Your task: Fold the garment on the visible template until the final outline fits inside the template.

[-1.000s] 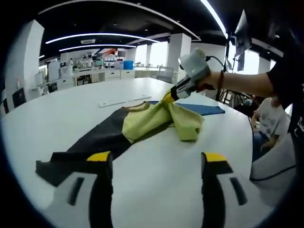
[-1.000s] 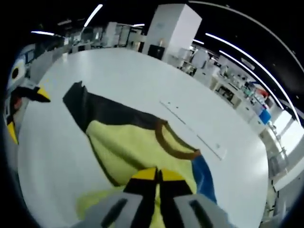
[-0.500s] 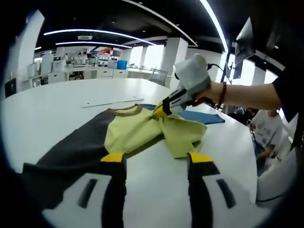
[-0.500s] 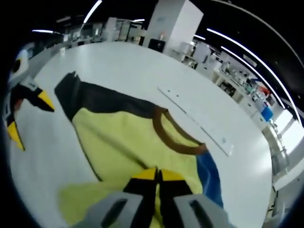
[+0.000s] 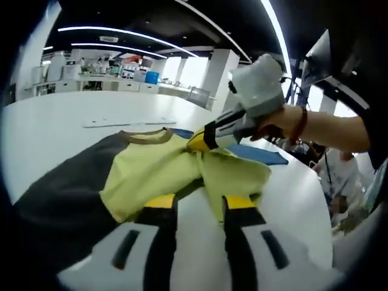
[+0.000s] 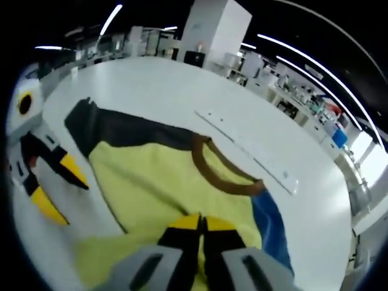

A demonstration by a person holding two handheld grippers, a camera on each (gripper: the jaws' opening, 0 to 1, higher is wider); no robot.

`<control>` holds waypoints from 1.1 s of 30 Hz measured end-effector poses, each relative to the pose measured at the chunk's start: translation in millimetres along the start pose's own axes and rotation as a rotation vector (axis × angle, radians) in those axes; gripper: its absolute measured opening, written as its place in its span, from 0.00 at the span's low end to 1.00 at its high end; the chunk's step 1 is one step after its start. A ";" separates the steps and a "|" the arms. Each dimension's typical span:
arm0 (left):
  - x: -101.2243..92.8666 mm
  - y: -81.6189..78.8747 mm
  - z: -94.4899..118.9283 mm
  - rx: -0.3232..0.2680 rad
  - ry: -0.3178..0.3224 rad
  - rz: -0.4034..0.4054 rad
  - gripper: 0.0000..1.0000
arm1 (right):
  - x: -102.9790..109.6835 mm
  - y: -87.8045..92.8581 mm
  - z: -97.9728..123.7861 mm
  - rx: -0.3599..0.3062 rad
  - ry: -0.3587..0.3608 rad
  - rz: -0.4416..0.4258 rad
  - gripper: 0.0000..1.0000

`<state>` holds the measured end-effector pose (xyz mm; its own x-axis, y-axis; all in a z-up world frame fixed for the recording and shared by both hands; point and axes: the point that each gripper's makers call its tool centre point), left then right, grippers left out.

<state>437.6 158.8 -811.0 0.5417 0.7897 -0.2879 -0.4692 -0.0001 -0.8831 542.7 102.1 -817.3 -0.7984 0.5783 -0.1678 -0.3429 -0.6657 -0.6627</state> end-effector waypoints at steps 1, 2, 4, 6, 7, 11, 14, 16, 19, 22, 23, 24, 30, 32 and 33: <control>-0.8 0.2 -4.7 0.002 0.004 0.011 0.24 | 0.0 -2.5 4.6 -0.010 0.001 -0.008 0.00; -1.3 0.6 -7.9 0.006 0.005 0.020 0.24 | 0.4 -4.8 7.3 -0.020 0.001 -0.017 0.00; -3.0 0.3 -11.9 0.010 0.007 0.023 0.23 | 0.0 -10.4 12.2 -0.038 0.002 -0.024 0.00; -4.5 0.0 -15.5 0.009 0.011 0.025 0.22 | 0.8 -15.3 19.7 -0.055 0.003 -0.023 0.00; -4.9 -0.3 -16.8 0.009 0.013 0.027 0.21 | 0.2 -16.3 19.6 -0.056 0.003 -0.024 0.00; -8.0 1.6 -21.1 0.019 0.019 0.022 0.19 | 2.6 -23.9 32.3 -0.086 0.003 -0.026 0.00; -3.2 1.0 -24.1 0.018 -0.001 0.025 0.19 | 5.0 -27.8 39.3 -0.097 0.003 -0.021 0.00; -0.5 -2.4 -25.7 0.007 -0.020 0.031 0.19 | 7.8 -27.3 45.2 -0.092 0.003 -0.016 0.00; 5.7 -6.7 -31.5 -0.003 -0.040 0.041 0.18 | 11.4 -27.3 51.8 -0.089 -0.001 -0.007 0.00; 7.4 -6.1 -36.7 0.005 -0.059 0.043 0.16 | 12.9 -27.6 53.8 -0.084 -0.004 -0.008 0.00; 6.0 -6.3 -37.9 0.006 -0.056 0.044 0.16 | 13.5 -28.6 54.6 -0.086 -0.003 -0.005 0.00; 5.0 -6.3 -38.6 0.005 -0.054 0.046 0.16 | 14.1 -29.7 55.4 -0.091 -0.001 -0.001 0.00; -4.1 -4.9 -43.2 0.015 -0.043 0.015 0.14 | 18.9 -34.3 60.0 -0.109 0.003 0.022 0.00; -4.5 -4.9 -46.3 0.018 -0.040 0.028 0.13 | 19.5 -34.9 61.4 -0.114 0.006 0.015 0.00; -7.3 -4.5 -46.8 0.021 -0.030 0.032 0.11 | 19.9 -35.6 62.8 -0.122 0.010 0.006 0.00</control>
Point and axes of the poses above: the point that each gripper's makers call its tool centre point, and the gripper's own axes: z roughly backward along the fingers, x roughly to its left, y roughly out of its underside, and after that the axes turned 5 degrees about -y, right-handed
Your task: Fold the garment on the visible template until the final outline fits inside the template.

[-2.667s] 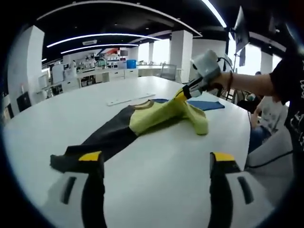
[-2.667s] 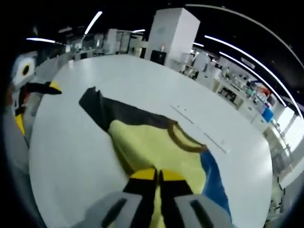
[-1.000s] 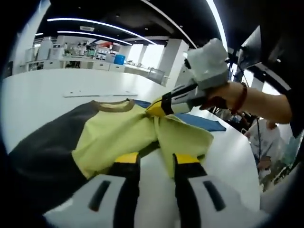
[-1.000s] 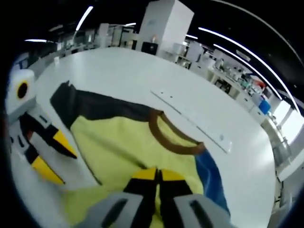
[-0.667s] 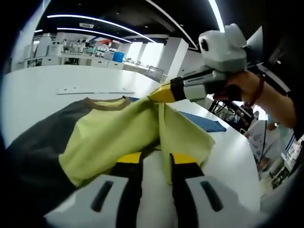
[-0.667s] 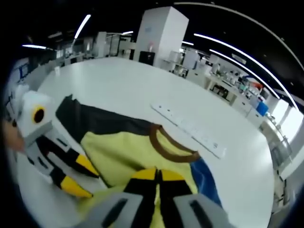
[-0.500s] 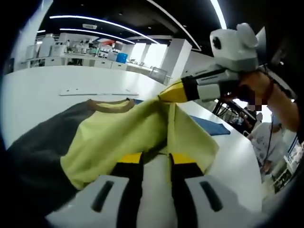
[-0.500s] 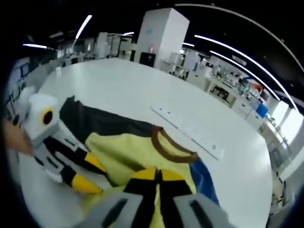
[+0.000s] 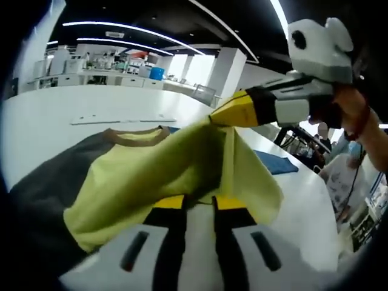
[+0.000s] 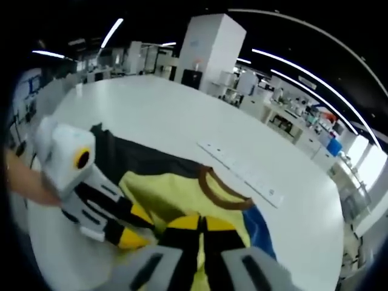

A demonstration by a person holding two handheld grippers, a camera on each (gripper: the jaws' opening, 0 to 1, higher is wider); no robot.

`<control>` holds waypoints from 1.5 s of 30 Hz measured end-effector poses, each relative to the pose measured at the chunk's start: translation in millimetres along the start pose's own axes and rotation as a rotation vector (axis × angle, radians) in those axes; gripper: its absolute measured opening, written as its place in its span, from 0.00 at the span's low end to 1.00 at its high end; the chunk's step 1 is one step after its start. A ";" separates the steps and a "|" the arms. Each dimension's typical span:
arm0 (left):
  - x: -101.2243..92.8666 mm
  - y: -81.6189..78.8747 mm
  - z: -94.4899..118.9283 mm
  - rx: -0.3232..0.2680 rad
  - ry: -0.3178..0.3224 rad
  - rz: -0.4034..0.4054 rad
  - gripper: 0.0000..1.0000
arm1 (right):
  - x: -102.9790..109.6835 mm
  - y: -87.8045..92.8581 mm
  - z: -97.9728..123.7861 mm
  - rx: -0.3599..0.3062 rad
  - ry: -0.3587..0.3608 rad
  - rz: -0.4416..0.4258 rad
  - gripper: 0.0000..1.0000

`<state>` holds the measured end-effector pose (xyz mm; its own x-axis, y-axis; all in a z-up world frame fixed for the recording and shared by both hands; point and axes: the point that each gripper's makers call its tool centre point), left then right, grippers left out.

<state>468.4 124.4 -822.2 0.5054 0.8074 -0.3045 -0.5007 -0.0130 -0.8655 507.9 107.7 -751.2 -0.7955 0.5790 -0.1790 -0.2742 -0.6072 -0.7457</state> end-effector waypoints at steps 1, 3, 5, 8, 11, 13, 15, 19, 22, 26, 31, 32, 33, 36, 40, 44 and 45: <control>-3.1 0.1 -0.1 -0.002 0.002 -0.006 0.10 | 0.5 -1.3 1.0 -0.008 0.000 -0.005 0.00; -3.1 -0.1 -1.2 -0.003 -0.010 -0.028 0.12 | -0.9 -2.8 0.7 -0.013 -0.001 -0.007 0.00; -0.9 -0.1 -2.9 -0.003 -0.019 -0.035 0.12 | -0.3 -2.8 0.6 -0.010 -0.002 0.000 0.00; 4.9 -2.7 -6.5 -0.015 -0.054 -0.038 0.13 | 0.3 -2.8 2.3 -0.015 -0.003 -0.003 0.00; 9.3 -3.9 -11.5 -0.008 -0.086 -0.053 0.14 | 1.3 -2.0 3.3 -0.015 -0.004 -0.007 0.00; 9.4 -3.6 -14.3 -0.008 -0.091 -0.044 0.15 | 2.4 -2.4 2.5 -0.016 -0.008 -0.008 0.00; 9.6 -0.4 -17.3 0.013 -0.099 -0.046 0.14 | 3.9 -0.7 3.2 -0.012 -0.011 -0.007 0.00; 9.3 4.9 -20.1 0.051 -0.117 -0.067 0.14 | 4.4 3.4 2.9 -0.006 -0.008 -0.010 0.00; 8.6 1.5 -21.9 0.049 -0.122 -0.097 0.13 | 2.7 5.6 1.5 -0.005 -0.008 -0.019 0.00; 16.9 1.7 -23.9 0.071 -0.170 -0.212 0.04 | 1.1 10.0 -0.2 -0.008 -0.006 -0.038 0.00; 12.7 1.5 -28.0 0.087 -0.162 -0.205 0.01 | -4.5 14.6 -6.5 -0.023 -0.004 -0.088 0.00; 12.8 1.4 -28.6 0.090 -0.165 -0.203 0.00 | -4.4 16.3 -6.4 -0.024 -0.004 -0.105 0.00; 11.3 1.9 -28.7 0.094 -0.166 -0.202 0.00 | -4.4 17.9 -6.2 -0.024 -0.007 -0.113 0.00; 11.2 3.3 -28.0 0.106 -0.169 -0.181 0.00 | -7.8 24.7 -0.5 -0.047 0.013 -0.173 0.06; 14.3 2.9 -28.8 0.118 -0.163 -0.163 0.00 | -14.1 39.7 15.7 -0.046 0.045 -0.227 0.22; 15.7 4.2 -28.4 0.126 -0.174 -0.154 0.00 | -22.7 56.8 31.4 -0.043 0.077 -0.292 0.24; 15.3 4.4 -28.0 0.128 -0.176 -0.151 0.00 | -24.2 61.5 36.2 -0.046 0.081 -0.304 0.24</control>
Point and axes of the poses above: the point that each gripper's makers call its tool centre point, and the gripper's own axes: z roughly backward along the fingers, x roughly to its left, y roughly out of its underside, and after that the axes turned 5 degrees about -y, right-handed
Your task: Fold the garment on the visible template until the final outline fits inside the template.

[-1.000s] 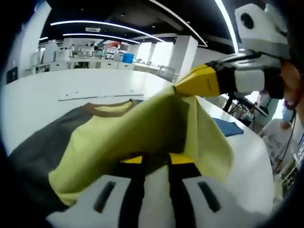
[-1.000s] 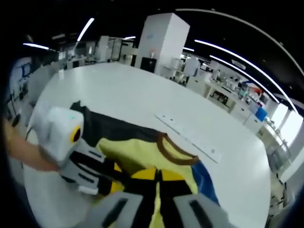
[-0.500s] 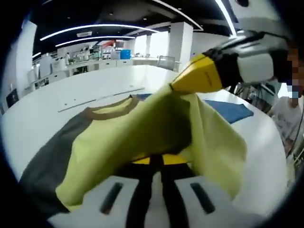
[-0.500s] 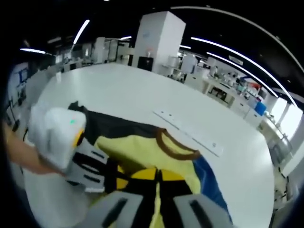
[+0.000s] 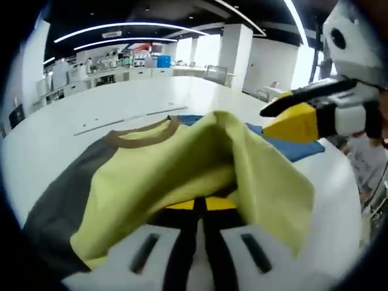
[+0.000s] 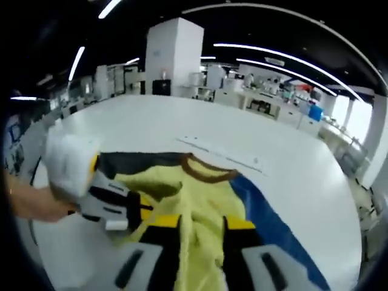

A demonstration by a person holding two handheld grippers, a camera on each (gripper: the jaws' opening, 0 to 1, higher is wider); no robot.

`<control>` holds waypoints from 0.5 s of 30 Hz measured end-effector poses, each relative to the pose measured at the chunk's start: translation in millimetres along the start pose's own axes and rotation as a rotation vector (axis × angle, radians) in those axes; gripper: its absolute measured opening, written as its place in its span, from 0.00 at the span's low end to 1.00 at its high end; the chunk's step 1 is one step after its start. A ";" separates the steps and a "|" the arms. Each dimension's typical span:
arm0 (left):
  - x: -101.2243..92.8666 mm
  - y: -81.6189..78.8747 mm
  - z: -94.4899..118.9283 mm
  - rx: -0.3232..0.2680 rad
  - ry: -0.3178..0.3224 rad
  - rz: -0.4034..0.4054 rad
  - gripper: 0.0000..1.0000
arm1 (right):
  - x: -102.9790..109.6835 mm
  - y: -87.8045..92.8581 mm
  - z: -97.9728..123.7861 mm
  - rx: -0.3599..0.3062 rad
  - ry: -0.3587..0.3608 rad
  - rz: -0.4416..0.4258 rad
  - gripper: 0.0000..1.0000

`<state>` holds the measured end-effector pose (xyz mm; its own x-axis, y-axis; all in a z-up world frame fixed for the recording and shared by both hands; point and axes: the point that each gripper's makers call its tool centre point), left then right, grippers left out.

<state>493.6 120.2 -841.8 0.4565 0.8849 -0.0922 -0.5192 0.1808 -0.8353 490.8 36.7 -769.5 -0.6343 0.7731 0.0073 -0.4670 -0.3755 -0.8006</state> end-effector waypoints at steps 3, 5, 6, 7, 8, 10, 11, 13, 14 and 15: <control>-0.6 0.2 0.4 0.004 -0.003 0.005 0.00 | -5.1 11.5 14.4 -0.002 0.011 -0.031 0.25; 0.2 0.6 0.3 0.007 -0.002 0.006 0.00 | -7.5 19.0 23.4 -0.001 0.016 -0.040 0.25; -0.2 0.8 1.4 0.008 -0.003 0.007 0.00 | -8.2 24.4 29.7 0.000 0.012 -0.043 0.25; -0.5 1.1 1.7 0.009 -0.002 0.007 0.00 | -9.0 29.5 32.8 0.008 0.006 -0.041 0.26; 0.5 1.3 1.6 0.010 -0.001 0.010 0.00 | -9.3 36.6 36.7 0.024 0.000 -0.036 0.26; 0.4 1.3 1.4 0.013 0.000 0.012 0.00 | -8.2 46.4 43.5 0.040 -0.015 -0.025 0.26; 0.4 1.4 1.4 0.013 0.001 0.010 0.00 | -6.9 50.2 45.9 0.045 -0.023 -0.019 0.26; 0.6 1.2 0.9 0.014 0.002 0.016 0.00 | -3.5 60.1 49.9 0.067 -0.049 0.002 0.26; 0.8 1.1 1.3 0.015 0.002 0.018 0.00 | -1.7 64.7 50.9 0.078 -0.063 0.027 0.25; 0.7 1.2 1.3 0.016 0.002 0.018 0.00 | 0.7 67.4 52.1 0.083 -0.066 0.037 0.25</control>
Point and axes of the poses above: the point that each gripper's makers call its tool centre point, and the gripper's own axes: z roughly backward along the fingers, x roughly to its left, y roughly out of its underside, and after that the axes turned 5 degrees about -y, right-handed
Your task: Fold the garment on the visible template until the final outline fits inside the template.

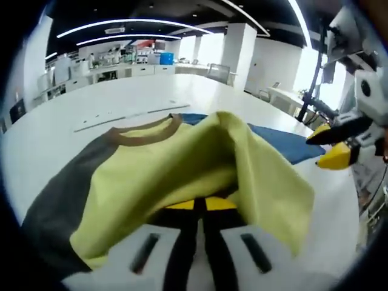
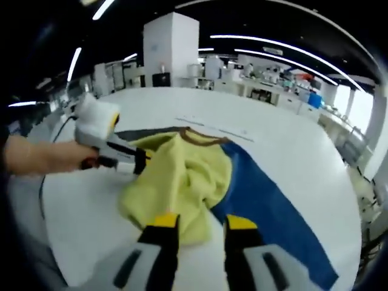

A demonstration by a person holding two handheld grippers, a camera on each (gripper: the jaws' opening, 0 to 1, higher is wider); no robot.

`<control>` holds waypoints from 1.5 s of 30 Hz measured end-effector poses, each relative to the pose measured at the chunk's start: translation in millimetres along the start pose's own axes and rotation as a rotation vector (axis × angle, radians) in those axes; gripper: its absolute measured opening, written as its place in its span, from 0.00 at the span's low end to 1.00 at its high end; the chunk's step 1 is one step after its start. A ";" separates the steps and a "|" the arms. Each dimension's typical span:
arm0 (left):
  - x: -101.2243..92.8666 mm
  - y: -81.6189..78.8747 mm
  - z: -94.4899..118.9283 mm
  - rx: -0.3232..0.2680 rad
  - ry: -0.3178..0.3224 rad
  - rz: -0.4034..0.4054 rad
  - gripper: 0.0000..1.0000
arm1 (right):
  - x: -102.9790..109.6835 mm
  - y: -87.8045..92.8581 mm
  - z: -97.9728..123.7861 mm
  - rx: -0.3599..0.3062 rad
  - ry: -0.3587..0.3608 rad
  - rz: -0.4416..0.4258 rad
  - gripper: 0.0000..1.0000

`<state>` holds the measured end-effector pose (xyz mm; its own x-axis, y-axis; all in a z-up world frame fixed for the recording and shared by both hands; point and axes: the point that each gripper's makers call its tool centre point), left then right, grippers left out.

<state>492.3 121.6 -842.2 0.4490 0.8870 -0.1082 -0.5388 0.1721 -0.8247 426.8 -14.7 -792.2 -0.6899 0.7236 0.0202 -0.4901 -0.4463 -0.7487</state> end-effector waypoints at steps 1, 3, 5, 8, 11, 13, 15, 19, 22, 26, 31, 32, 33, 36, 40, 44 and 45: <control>-0.2 -0.1 -0.1 0.001 0.001 -0.001 0.00 | 0.7 2.9 -0.1 0.008 -0.004 0.014 0.25; -0.4 0.2 -0.2 0.002 0.002 -0.001 0.00 | -1.6 10.6 -2.8 0.040 -0.016 0.082 0.25; -0.5 0.3 0.4 0.003 0.001 0.001 0.00 | 3.8 17.3 -3.3 0.070 -0.020 0.141 0.24; -1.1 0.5 0.5 0.005 -0.002 0.002 0.00 | 1.7 23.2 -10.8 0.083 -0.045 0.165 0.24; -0.8 0.3 0.8 0.006 -0.004 0.004 0.00 | 3.1 32.2 -17.0 0.108 -0.070 0.168 0.24; -1.3 0.0 0.8 0.007 -0.006 0.000 0.00 | 2.9 36.3 -18.8 0.120 -0.069 0.166 0.25; -1.1 0.1 1.3 0.006 -0.006 -0.002 0.00 | -0.1 38.6 -22.3 0.114 -0.071 0.139 0.26; -0.7 -0.6 0.7 0.006 -0.004 0.000 0.00 | -1.9 43.9 -33.1 0.079 -0.134 -0.042 0.25; -0.9 -1.0 0.0 0.008 -0.002 -0.023 0.00 | 3.8 36.9 -32.6 0.025 -0.169 -0.093 0.21; -1.3 -0.9 1.0 0.008 -0.007 -0.021 0.00 | 4.3 34.0 -34.8 0.017 -0.183 -0.110 0.08; 0.6 3.2 7.2 0.016 0.011 0.017 0.00 | 6.3 25.1 -27.9 -0.012 -0.181 -0.118 0.01; 0.3 3.9 11.1 0.006 0.023 0.027 0.00 | 8.4 22.6 -24.5 -0.015 -0.187 -0.129 0.01; -0.1 2.1 14.4 -0.014 0.031 0.034 0.00 | 10.5 20.6 -21.3 -0.021 -0.193 -0.136 0.00; 2.1 -3.2 25.4 -0.036 0.037 0.021 0.00 | 12.8 14.4 -13.0 -0.031 -0.203 -0.137 0.00; 0.4 -11.2 48.5 -0.062 0.026 -0.021 0.00 | 15.0 7.4 -1.9 -0.030 -0.193 -0.140 0.00; -0.8 -16.8 68.3 -0.085 0.020 -0.056 0.00 | 15.6 4.0 10.6 0.005 -0.175 -0.155 0.00; -1.6 -18.1 74.7 -0.087 0.018 -0.072 0.00 | 16.4 2.7 13.7 0.011 -0.177 -0.163 0.00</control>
<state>448.0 149.1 -785.7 0.4975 0.8656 -0.0566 -0.4413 0.1964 -0.8756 406.9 -11.2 -784.8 -0.6830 0.6838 0.2568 -0.6081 -0.3376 -0.7185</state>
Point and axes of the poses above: the point that each gripper's makers call its tool centre point, and the gripper's own axes: z roughly backward along the fingers, x roughly to its left, y roughly out of its underside, and after that the axes turned 5 degrees about -y, right-handed
